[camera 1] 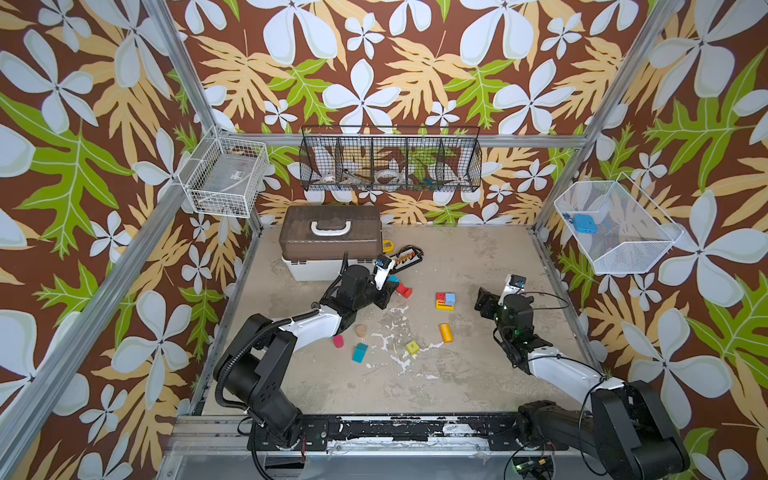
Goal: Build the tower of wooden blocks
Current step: 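Lift the teal block and carry it over the block stack with the left gripper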
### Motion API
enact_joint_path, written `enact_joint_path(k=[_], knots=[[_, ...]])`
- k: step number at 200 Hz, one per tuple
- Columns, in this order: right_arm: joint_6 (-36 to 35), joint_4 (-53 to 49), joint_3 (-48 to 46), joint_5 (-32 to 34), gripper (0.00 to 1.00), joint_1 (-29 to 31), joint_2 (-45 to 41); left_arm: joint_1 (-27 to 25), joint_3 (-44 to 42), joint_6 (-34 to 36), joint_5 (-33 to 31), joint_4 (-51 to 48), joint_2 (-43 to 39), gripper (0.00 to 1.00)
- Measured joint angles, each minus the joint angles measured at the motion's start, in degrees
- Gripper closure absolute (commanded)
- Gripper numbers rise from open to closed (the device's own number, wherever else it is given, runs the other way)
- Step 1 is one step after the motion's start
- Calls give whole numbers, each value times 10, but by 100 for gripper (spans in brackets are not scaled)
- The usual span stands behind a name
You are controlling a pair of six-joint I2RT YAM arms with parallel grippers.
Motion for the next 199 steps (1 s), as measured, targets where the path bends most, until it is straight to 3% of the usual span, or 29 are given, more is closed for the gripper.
enact_joint_path(k=[38, 93, 126, 169, 199], knots=[[-3, 0, 0, 0, 16, 1, 0, 0, 58, 121, 131, -42, 46, 100], [-3, 0, 0, 0, 16, 1, 0, 0, 201, 224, 236, -182, 141, 100], [-4, 0, 0, 0, 16, 2, 0, -8, 272, 246, 245, -252, 198, 100], [-4, 0, 0, 0, 16, 2, 1, -53, 295, 293, 197, -291, 223, 100], [-4, 0, 0, 0, 16, 2, 1, -55, 333, 315, 189, -316, 249, 100]])
